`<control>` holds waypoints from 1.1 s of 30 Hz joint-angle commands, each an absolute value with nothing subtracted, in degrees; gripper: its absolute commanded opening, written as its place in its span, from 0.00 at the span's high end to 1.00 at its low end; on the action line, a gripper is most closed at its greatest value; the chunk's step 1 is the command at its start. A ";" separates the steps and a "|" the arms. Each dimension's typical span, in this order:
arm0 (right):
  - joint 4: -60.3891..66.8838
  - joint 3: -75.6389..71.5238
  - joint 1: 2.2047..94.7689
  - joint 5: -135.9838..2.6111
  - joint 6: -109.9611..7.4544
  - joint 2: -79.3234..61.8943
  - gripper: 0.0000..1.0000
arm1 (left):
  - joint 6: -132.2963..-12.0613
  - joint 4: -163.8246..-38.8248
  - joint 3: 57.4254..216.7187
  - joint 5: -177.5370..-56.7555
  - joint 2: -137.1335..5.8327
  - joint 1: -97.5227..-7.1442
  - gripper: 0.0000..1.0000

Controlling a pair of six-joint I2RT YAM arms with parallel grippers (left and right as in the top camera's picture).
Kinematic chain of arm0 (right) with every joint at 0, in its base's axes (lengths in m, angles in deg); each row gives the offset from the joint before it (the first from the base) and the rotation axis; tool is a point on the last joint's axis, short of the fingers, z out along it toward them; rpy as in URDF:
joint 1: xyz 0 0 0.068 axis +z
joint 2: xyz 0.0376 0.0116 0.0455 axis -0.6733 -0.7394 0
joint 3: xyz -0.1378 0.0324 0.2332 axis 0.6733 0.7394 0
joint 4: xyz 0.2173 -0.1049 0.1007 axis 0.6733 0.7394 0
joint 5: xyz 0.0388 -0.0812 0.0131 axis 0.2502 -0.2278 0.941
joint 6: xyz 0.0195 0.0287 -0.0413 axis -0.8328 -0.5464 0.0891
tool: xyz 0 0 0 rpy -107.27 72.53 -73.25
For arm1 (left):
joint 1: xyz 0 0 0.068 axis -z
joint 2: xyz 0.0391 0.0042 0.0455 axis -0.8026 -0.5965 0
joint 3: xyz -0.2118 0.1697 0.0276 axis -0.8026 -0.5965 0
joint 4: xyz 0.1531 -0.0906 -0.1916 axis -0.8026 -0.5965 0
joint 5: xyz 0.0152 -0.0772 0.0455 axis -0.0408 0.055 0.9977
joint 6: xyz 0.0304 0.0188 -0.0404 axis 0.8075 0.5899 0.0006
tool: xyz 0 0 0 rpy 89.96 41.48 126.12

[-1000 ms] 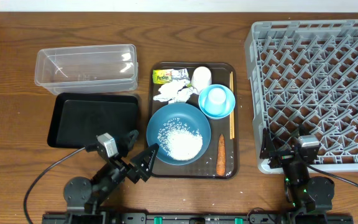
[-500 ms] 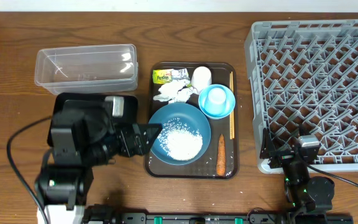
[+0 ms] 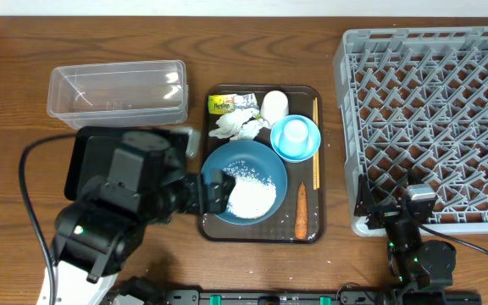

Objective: Sort waste into correct bins and load items into the dishwasher rack
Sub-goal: 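Reach the left gripper to the blue rice bowl rim and grasp it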

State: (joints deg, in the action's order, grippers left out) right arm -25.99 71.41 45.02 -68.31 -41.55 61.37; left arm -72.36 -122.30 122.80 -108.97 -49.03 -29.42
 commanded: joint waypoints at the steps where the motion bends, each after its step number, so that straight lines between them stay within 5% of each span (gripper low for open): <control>1: -25.77 71.48 44.00 -68.47 -42.23 61.68 0.01 | -73.98 -118.93 124.66 -101.76 -51.61 -24.74 0.00; 33: -25.79 71.48 44.00 -68.47 -42.23 61.68 0.01 | -82.31 -109.53 124.61 -92.78 -90.58 -6.62 0.02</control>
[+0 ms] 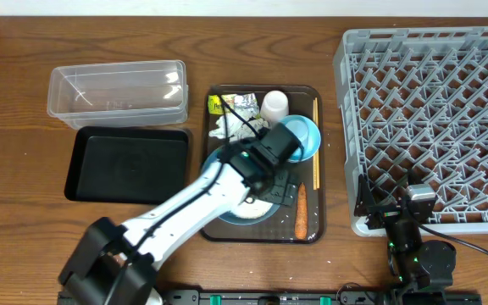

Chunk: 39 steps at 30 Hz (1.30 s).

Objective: Sort waste into correct bins and load items into the dishwasher rack
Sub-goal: 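Reach the left gripper to the blue rice bowl rim and grasp it, then lift the blue bowl with the left gripper over the black tray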

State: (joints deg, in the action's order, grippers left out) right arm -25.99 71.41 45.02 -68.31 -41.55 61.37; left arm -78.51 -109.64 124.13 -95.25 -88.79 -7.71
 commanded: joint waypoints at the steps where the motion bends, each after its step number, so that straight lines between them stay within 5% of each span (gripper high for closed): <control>1: -25.79 71.48 44.00 -68.47 -42.23 61.68 0.01 | -82.99 -109.36 124.61 -91.92 -91.50 -6.34 0.02; 24: -25.77 71.48 44.00 -68.47 -42.23 61.68 0.01 | -83.01 -106.65 124.59 -83.81 -100.11 -0.26 0.20; 39: -25.79 71.48 44.00 -68.47 -42.23 61.68 0.01 | -83.18 -106.73 124.61 -83.25 -100.48 -0.26 0.77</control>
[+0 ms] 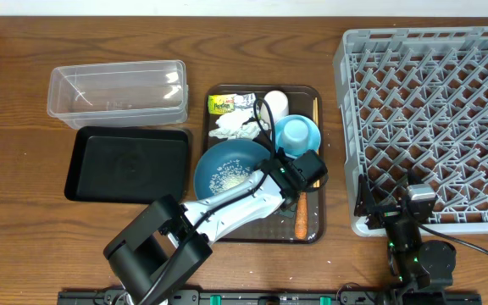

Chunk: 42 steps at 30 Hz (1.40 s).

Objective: Sort waste into correct bins and load items into the dishwasher rack
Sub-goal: 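Lift the blue bowl with the left gripper over the black tray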

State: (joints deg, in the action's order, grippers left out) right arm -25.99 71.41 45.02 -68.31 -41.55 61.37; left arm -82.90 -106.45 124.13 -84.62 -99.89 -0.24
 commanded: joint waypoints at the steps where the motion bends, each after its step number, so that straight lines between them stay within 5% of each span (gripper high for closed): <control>1: -25.79 71.48 44.00 -68.47 -42.23 61.68 0.01 | -83.18 -106.87 124.61 -83.25 -100.30 -0.26 0.80; 8: -25.79 71.48 44.00 -68.47 -42.23 61.68 0.01 | -83.16 -108.44 124.74 -83.25 -96.11 -0.26 0.94; 21: -25.77 71.48 44.00 -68.47 -42.23 61.68 0.01 | -80.67 -112.40 124.74 -82.57 -79.41 -2.44 0.94; 33: -25.77 71.48 44.00 -68.47 -42.23 61.68 0.01 | -70.92 -113.29 124.72 -86.17 -71.58 -19.14 0.94; 42: -25.77 71.48 44.00 -68.47 -42.23 61.68 0.01 | -70.90 -105.51 124.72 -101.82 -71.78 -36.13 0.94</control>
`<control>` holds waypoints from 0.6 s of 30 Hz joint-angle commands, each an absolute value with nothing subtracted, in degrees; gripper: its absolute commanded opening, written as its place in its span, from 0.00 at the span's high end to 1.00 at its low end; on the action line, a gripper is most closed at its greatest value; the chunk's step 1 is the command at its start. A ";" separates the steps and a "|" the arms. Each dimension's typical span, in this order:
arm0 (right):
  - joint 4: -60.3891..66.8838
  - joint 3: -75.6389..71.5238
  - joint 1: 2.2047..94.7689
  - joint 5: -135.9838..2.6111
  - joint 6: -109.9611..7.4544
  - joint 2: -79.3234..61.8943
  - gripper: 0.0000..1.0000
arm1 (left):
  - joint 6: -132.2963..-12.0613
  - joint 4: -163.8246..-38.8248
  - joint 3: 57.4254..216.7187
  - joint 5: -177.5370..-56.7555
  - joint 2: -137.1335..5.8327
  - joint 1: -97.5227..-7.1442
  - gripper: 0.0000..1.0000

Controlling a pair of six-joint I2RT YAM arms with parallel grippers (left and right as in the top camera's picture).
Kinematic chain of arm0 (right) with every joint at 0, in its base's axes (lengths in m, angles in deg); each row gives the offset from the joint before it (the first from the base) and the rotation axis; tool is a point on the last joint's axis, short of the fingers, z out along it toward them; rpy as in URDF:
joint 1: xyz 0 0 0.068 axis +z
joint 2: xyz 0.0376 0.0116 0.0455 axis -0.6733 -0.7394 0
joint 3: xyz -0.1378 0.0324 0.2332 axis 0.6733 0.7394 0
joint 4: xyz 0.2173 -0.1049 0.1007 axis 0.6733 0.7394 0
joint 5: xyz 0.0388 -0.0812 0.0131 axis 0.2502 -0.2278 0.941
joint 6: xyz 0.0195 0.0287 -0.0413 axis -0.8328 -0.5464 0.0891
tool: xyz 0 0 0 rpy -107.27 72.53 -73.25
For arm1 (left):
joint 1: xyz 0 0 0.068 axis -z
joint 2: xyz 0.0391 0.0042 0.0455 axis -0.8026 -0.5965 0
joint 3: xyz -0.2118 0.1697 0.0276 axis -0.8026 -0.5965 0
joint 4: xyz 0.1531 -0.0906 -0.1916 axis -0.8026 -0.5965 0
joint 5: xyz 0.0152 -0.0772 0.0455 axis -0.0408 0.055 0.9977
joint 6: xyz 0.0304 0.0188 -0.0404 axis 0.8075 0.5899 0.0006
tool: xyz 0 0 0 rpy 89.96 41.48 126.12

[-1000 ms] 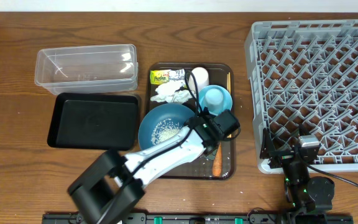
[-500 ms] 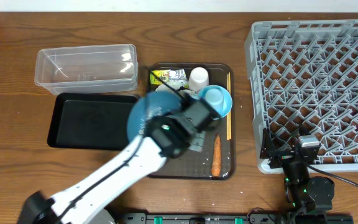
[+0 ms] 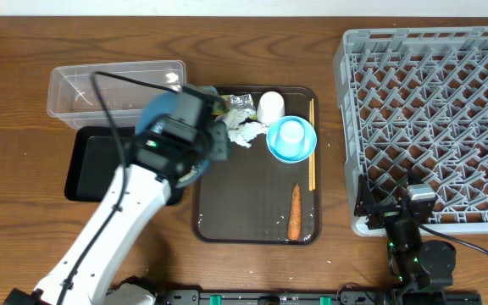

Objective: Sort waste into correct bins and load items into the dishwasher rack
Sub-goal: 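Lift the blue bowl with the left gripper over the black tray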

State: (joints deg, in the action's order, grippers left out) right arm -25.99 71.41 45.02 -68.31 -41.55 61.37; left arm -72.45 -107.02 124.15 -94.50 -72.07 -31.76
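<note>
My left gripper (image 3: 186,146) is over the gap between the black tray (image 3: 91,169) and the brown tray (image 3: 244,212), shut on the blue plate (image 3: 161,108). The plate is lifted and tilted, and the wrist mostly hides it. On the brown tray lie a carrot (image 3: 294,212), chopsticks (image 3: 311,144), a blue bowl (image 3: 275,149) with a white cup in it, a second white cup (image 3: 270,107), crumpled tissue (image 3: 242,131) and a wrapper (image 3: 227,103). My right gripper (image 3: 371,207) rests at the grey dishwasher rack's (image 3: 430,110) front left corner; its jaws are too small to read.
A clear plastic container (image 3: 100,89) stands behind the black tray at the far left. The rack fills the right side of the table. The left arm stretches from the front left edge across the black tray.
The blue plate was lying on the brown tray with my left gripper at its right rim. Now the plate is off the tray, held tilted at the black tray's right end. The right arm is unmoved.
My left arm first hung over the black tray, with the rice-covered blue plate on the brown tray. Then it reached over the plate, then sat at the plate's right rim with less rice showing. Now it holds the plate up beside the black tray.
</note>
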 commanded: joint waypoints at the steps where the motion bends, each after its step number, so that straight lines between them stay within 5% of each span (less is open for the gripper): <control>1: -25.79 71.48 44.00 -68.47 -42.23 61.68 0.01 | -70.88 -104.77 124.72 -103.88 -71.80 -37.77 0.94; 18: -25.77 71.48 44.00 -68.47 -42.23 61.68 0.01 | -74.18 -102.58 124.70 -126.35 -71.85 -54.62 0.94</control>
